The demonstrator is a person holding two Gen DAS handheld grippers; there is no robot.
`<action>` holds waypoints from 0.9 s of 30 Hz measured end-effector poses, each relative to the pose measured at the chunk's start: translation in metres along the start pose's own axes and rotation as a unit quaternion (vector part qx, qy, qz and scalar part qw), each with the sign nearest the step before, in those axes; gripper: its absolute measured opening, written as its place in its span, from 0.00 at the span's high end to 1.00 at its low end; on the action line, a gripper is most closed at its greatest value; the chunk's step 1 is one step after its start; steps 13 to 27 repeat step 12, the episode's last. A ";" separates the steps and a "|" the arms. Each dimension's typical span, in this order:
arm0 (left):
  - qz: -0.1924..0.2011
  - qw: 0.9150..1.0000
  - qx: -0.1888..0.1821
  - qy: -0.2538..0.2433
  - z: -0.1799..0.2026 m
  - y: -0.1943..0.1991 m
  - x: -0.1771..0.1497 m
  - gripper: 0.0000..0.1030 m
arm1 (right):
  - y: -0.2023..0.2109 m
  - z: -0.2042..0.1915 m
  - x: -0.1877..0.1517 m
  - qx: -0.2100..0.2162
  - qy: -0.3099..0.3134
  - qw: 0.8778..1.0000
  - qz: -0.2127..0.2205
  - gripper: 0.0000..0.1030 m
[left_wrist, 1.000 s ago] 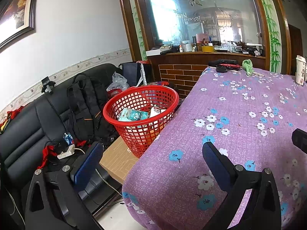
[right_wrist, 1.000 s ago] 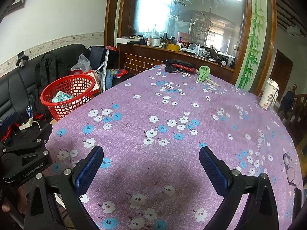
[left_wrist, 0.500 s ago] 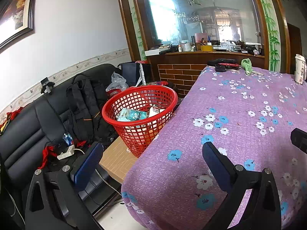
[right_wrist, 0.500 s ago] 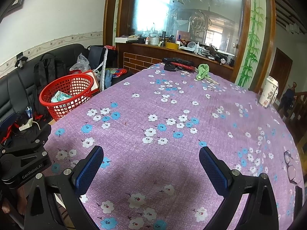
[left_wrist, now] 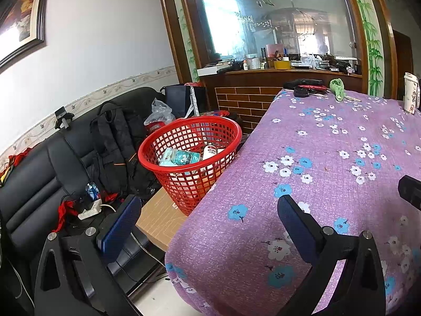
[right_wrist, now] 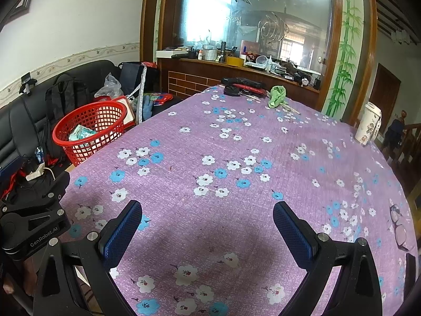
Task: Collect trash
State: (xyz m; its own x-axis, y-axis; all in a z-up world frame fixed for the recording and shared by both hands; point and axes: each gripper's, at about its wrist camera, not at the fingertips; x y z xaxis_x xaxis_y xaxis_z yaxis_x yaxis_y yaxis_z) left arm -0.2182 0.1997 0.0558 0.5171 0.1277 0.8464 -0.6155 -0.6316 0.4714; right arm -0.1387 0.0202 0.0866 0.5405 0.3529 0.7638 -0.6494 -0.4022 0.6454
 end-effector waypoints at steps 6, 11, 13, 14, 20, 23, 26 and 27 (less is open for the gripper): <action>-0.004 1.000 -0.022 -0.019 0.013 -0.001 0.009 0.00 | -0.002 0.023 -0.001 -0.007 -0.034 0.999 -0.006 0.02; -0.033 0.993 -0.108 -0.048 0.055 -0.004 0.031 0.00 | -0.005 0.092 -0.006 -0.082 -0.113 0.990 -0.022 0.02; -0.033 0.991 -0.116 -0.057 0.065 -0.004 0.034 0.00 | -0.006 0.107 -0.008 -0.097 -0.130 0.986 -0.029 0.00; -0.033 0.991 -0.116 -0.057 0.065 -0.004 0.034 0.00 | -0.006 0.107 -0.008 -0.097 -0.130 0.986 -0.029 0.00; -0.033 0.991 -0.116 -0.057 0.065 -0.004 0.034 0.00 | -0.006 0.107 -0.008 -0.097 -0.130 0.986 -0.029 0.00; -0.033 0.991 -0.116 -0.057 0.065 -0.004 0.034 0.00 | -0.006 0.107 -0.008 -0.097 -0.130 0.986 -0.029 0.00; -0.033 0.991 -0.116 -0.057 0.065 -0.004 0.034 0.00 | -0.006 0.107 -0.008 -0.097 -0.130 0.986 -0.029 0.00; -0.033 0.991 -0.116 -0.057 0.065 -0.004 0.034 0.00 | -0.006 0.107 -0.008 -0.097 -0.130 0.986 -0.029 0.00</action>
Point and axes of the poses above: each gripper's, at about its wrist camera, not at the fingertips, and y roughly against the way its jaws point, z to its right, x to its top, and after that the axes turned 6 degrees about x, right-handed
